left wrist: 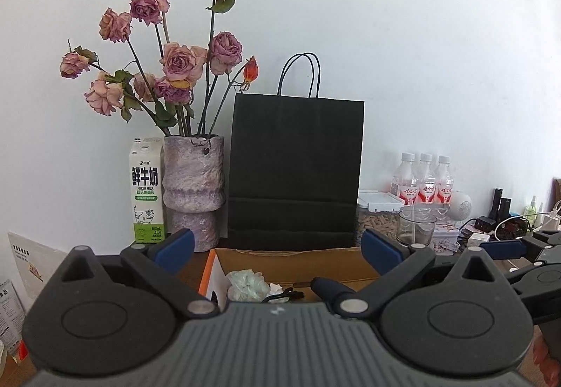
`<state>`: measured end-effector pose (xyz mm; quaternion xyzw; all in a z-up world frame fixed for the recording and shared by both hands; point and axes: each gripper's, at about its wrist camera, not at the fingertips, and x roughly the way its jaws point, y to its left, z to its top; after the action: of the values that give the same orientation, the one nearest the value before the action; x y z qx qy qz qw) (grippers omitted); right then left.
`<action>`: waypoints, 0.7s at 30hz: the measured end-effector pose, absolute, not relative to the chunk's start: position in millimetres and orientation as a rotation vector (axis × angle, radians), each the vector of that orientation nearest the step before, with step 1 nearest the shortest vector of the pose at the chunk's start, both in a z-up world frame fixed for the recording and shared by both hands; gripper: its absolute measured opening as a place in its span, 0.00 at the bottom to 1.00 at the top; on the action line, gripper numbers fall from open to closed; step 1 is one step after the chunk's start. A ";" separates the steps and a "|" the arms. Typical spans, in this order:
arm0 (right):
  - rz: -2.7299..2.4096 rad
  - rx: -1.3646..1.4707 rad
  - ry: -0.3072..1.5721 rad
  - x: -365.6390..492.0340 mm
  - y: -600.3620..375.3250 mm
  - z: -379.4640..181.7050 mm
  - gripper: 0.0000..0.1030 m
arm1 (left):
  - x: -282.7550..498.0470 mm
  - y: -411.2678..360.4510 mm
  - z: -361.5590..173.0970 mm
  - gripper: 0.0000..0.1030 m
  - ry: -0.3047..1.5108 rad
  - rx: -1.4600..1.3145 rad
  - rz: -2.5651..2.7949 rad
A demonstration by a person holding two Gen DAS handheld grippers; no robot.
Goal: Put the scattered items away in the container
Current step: 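Open both grippers to release the case and bag into the box, then move both grippers back toward the remaining items on the table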
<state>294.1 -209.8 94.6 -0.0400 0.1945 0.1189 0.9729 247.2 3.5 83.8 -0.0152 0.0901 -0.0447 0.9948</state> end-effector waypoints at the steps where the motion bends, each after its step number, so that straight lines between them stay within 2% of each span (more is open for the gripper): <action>1: 0.238 -0.080 0.391 289.2 -210.8 95.2 1.00 | 240.6 3.9 84.1 1.00 0.179 -0.032 -0.089; 11: 0.231 -0.078 0.394 226.9 -223.5 88.9 1.00 | 184.5 15.2 76.5 1.00 0.200 -0.069 -0.074; 21: 0.199 -0.060 0.447 168.0 -244.3 60.8 1.00 | 138.0 28.7 45.1 1.00 0.290 -0.060 -0.044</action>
<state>168.0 -244.3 60.8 -0.0298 0.2212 0.0985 0.9698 138.0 28.7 45.1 -0.0301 0.1445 -0.0217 0.9888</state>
